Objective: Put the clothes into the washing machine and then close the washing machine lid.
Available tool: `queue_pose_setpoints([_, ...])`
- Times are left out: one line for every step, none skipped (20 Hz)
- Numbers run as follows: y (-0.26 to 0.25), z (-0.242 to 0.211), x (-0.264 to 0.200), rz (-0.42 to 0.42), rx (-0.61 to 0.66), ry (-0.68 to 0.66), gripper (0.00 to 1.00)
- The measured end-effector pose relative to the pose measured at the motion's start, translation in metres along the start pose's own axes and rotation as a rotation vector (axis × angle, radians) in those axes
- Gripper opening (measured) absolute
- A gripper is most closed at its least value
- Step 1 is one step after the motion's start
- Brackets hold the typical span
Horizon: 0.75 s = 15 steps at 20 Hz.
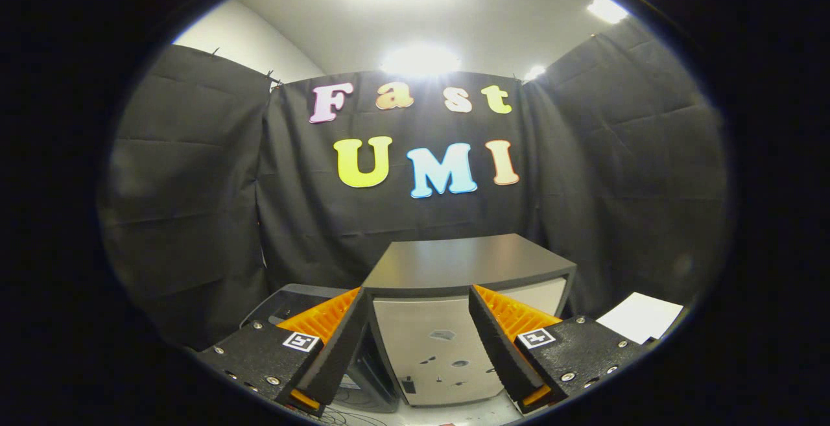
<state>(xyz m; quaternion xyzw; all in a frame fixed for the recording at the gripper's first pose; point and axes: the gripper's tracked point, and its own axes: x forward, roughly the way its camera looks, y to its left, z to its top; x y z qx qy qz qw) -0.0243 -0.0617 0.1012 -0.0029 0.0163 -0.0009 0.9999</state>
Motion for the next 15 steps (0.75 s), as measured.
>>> queue_pose_setpoints([-0.006, -0.003, -0.006, -0.005, 0.003, 0.003, 0.95])
queue_pose_setpoints([-0.011, -0.006, -0.011, -0.008, 0.004, 0.004, 0.95])
queue_pose_setpoints([-0.016, -0.009, -0.014, -0.012, 0.003, 0.004, 0.95])
queue_pose_setpoints([-0.022, -0.011, -0.018, -0.017, 0.003, 0.001, 0.95])
queue_pose_setpoints([-0.024, -0.013, -0.022, -0.017, 0.005, 0.000, 0.95])
queue_pose_setpoints([-0.027, -0.014, -0.024, -0.017, 0.009, -0.003, 0.95])
queue_pose_setpoints([-0.028, -0.015, -0.025, -0.016, 0.012, -0.003, 0.95])
queue_pose_setpoints([-0.028, -0.016, -0.026, -0.014, 0.013, -0.002, 0.95])
queue_pose_setpoints([-0.027, -0.017, -0.027, -0.012, 0.014, -0.004, 0.95])
queue_pose_setpoints([-0.028, -0.017, -0.026, -0.011, 0.013, -0.004, 0.95])
queue_pose_setpoints([-0.027, -0.015, -0.027, -0.009, 0.015, -0.010, 0.95])
queue_pose_setpoints([-0.026, -0.015, -0.026, -0.009, 0.017, -0.011, 0.95])
queue_pose_setpoints([-0.026, -0.016, -0.026, -0.008, 0.017, -0.008, 0.95])
queue_pose_setpoints([-0.027, -0.016, -0.026, -0.008, 0.017, -0.007, 0.95])
queue_pose_setpoints([-0.027, -0.015, -0.026, -0.009, 0.016, -0.008, 0.95])
